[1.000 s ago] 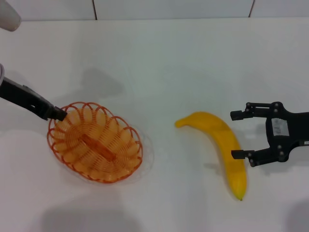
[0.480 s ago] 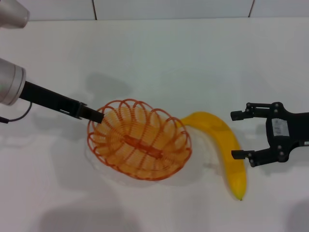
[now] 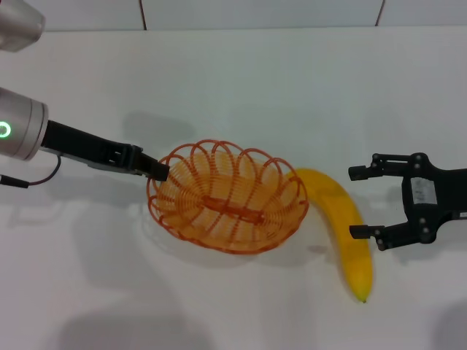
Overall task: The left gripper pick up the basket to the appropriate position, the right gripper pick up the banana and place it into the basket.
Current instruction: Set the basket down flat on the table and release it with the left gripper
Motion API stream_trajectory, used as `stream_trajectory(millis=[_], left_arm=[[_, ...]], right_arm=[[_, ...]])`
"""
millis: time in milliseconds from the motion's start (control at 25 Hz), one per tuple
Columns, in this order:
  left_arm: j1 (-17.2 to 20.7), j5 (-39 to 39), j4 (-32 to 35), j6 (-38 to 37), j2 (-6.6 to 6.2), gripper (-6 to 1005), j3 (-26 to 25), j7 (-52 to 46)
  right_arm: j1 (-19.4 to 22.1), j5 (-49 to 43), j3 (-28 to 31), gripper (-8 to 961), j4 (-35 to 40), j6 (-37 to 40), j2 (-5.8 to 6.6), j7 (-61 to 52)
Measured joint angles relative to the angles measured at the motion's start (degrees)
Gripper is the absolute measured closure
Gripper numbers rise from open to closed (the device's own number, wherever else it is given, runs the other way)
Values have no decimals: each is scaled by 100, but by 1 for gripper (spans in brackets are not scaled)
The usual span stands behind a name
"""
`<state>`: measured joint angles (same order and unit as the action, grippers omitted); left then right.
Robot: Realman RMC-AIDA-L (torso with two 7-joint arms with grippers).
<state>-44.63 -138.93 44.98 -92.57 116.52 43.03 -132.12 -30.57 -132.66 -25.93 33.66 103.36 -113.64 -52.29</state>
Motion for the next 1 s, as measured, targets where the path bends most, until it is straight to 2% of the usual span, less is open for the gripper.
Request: stream_trajectory(millis=[520,840,1000], left_arm=[[-206,-941,-53,15,4,922,44,-567],[-255,-194,-469,-21,-16,907,-46,-870],[-237,-128,-486,-8,-12,899,-49,-1031]], right_arm=[[-45,8,0,68,0,4,0,0],[-46,12,0,68,0,5,0,0],[-46,13,0,68,0,10,0,0]])
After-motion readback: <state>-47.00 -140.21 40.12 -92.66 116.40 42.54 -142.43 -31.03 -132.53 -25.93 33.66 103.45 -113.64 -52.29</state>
